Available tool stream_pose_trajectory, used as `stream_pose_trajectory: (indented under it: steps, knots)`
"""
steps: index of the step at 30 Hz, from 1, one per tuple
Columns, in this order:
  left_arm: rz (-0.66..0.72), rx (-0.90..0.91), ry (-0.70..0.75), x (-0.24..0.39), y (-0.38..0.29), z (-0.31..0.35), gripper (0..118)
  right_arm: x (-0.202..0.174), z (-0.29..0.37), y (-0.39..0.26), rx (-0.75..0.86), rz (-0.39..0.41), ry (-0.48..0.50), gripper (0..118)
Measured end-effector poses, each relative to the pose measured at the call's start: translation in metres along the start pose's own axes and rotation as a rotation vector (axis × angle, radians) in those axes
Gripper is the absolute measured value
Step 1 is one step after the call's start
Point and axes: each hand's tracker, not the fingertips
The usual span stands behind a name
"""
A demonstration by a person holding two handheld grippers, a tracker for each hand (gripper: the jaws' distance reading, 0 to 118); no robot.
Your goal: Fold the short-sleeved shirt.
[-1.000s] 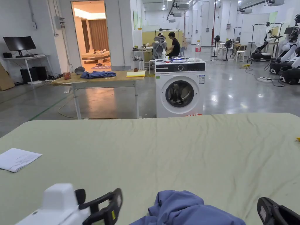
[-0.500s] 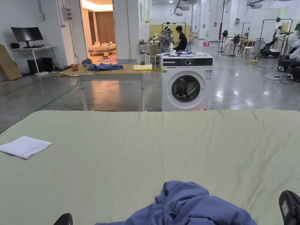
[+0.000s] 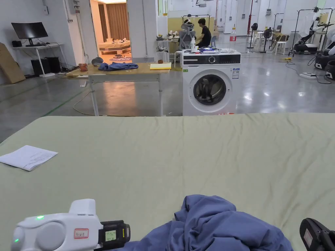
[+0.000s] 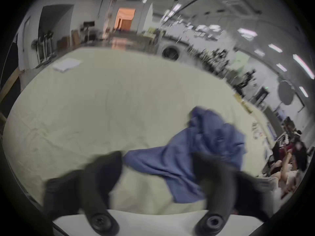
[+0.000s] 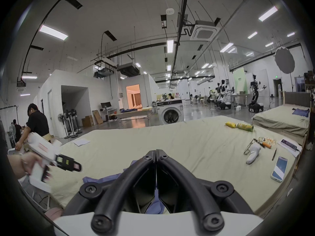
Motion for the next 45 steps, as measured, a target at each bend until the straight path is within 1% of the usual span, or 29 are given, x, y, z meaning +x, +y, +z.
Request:
stream_pose_trajectory:
  steps: [1, 7, 9, 11, 12, 13, 14, 15, 17, 19, 22, 24, 25, 26, 27, 28, 29, 30, 32, 36, 37, 38, 39, 40, 41, 42, 43, 44, 45]
  knots:
    - [-0.019, -0.012, -0.005, -0.004, 0.000, -0.017, 95, 0.001, -0.001, -0.001, -0.013, -0.006, 0.006, 0]
    - [-0.079, -0.087, 0.074, 0.006, -0.017, -0.103, 96, 0.004, -0.008, -0.012, -0.066, 0.033, 0.000, 0]
    - [-0.252, -0.062, 0.167, 0.025, -0.033, -0.102, 97, 0.006, -0.011, -0.016, -0.085, 0.035, -0.009, 0]
    - [-0.277, 0.037, 0.143, 0.039, -0.047, -0.085, 62, 0.008, -0.014, -0.018, -0.098, 0.026, -0.007, 0]
    - [-0.276, 0.054, 0.126, 0.043, -0.053, -0.077, 38, 0.009, -0.016, -0.020, -0.103, 0.025, -0.011, 0]
    - [-0.281, 0.082, 0.116, 0.048, -0.060, -0.069, 7, 0.010, -0.019, -0.021, -0.109, 0.029, -0.014, 0]
    - [-0.286, 0.088, 0.097, 0.050, -0.065, -0.063, 2, 0.010, -0.023, -0.022, -0.115, 0.033, -0.016, 0]
    - [-0.271, 0.083, 0.029, 0.051, -0.069, -0.057, 2, 0.011, -0.030, -0.020, -0.123, 0.037, -0.016, 0]
    - [-0.201, 0.145, -0.001, 0.048, -0.073, -0.042, 2, 0.015, -0.049, -0.013, -0.135, 0.034, 0.003, 0]
    - [-0.121, 0.263, -0.031, 0.041, -0.076, -0.017, 2, 0.022, -0.086, 0.002, -0.193, 0.026, 0.087, 0]
    - [-0.063, 0.369, -0.052, 0.027, -0.081, 0.014, 2, 0.037, -0.168, 0.017, -0.437, -0.031, 0.179, 0]
    - [-0.061, 0.397, -0.045, 0.019, -0.081, 0.024, 2, 0.043, -0.231, 0.017, -0.630, -0.074, 0.187, 0]
    - [-0.054, 0.383, -0.045, 0.017, -0.080, 0.025, 2, 0.045, -0.262, 0.014, -0.743, -0.090, 0.193, 9]
    - [-0.052, 0.378, -0.038, 0.013, -0.076, 0.024, 2, 0.045, -0.285, 0.008, -0.800, -0.108, 0.194, 27]
    - [-0.040, 0.362, -0.032, 0.010, -0.074, 0.023, 2, 0.044, -0.309, 0.001, -0.868, -0.083, 0.186, 54]
    - [-0.018, 0.343, -0.042, 0.006, -0.071, 0.021, 2, 0.043, -0.331, -0.007, -0.929, -0.068, 0.160, 94]
    - [-0.006, 0.345, -0.049, 0.002, -0.069, 0.021, 2, 0.042, -0.347, -0.015, -0.979, -0.030, 0.121, 114]
    - [0.008, 0.352, -0.051, -0.001, -0.067, 0.018, 2, 0.042, -0.364, -0.024, -1.023, -0.004, 0.091, 118]
    - [0.004, 0.347, -0.038, -0.003, -0.065, 0.015, 2, 0.039, -0.384, -0.039, -1.046, 0.017, 0.017, 113]
    - [-0.040, 0.335, -0.004, -0.002, -0.065, 0.007, 2, 0.026, -0.415, -0.066, -1.094, -0.029, 0.059, 112]
    - [-0.048, 0.323, 0.001, -0.003, -0.065, 0.004, 2, 0.021, -0.420, -0.073, -1.119, -0.022, 0.086, 106]
    - [-0.056, 0.311, 0.012, -0.003, -0.065, 0.000, 2, 0.014, -0.423, -0.079, -1.146, 0.011, 0.095, 101]
    - [-0.075, 0.272, 0.057, -0.004, -0.065, -0.005, 2, 0.005, -0.423, -0.082, -1.183, 0.094, 0.070, 99]
    - [-0.087, 0.224, 0.103, -0.006, -0.063, -0.013, 2, -0.003, -0.417, -0.082, -1.140, 0.199, 0.069, 95]
    - [-0.081, 0.198, 0.121, -0.009, -0.064, -0.018, 2, -0.005, -0.415, -0.081, -1.130, 0.217, 0.096, 87]
    - [-0.064, 0.197, 0.105, -0.012, -0.066, -0.022, 2, -0.002, -0.413, -0.075, -1.127, 0.179, 0.100, 69]
    - [-0.050, 0.201, 0.082, -0.015, -0.066, -0.023, 2, 0.001, -0.409, -0.067, -1.114, 0.167, 0.107, 24]
    - [-0.040, 0.200, 0.073, -0.016, -0.067, -0.023, 2, 0.003, -0.404, -0.061, -1.086, 0.170, 0.128, 1]
    - [-0.035, 0.198, 0.073, -0.016, -0.068, -0.022, 2, 0.009, -0.399, -0.056, -1.068, 0.152, 0.178, 1]
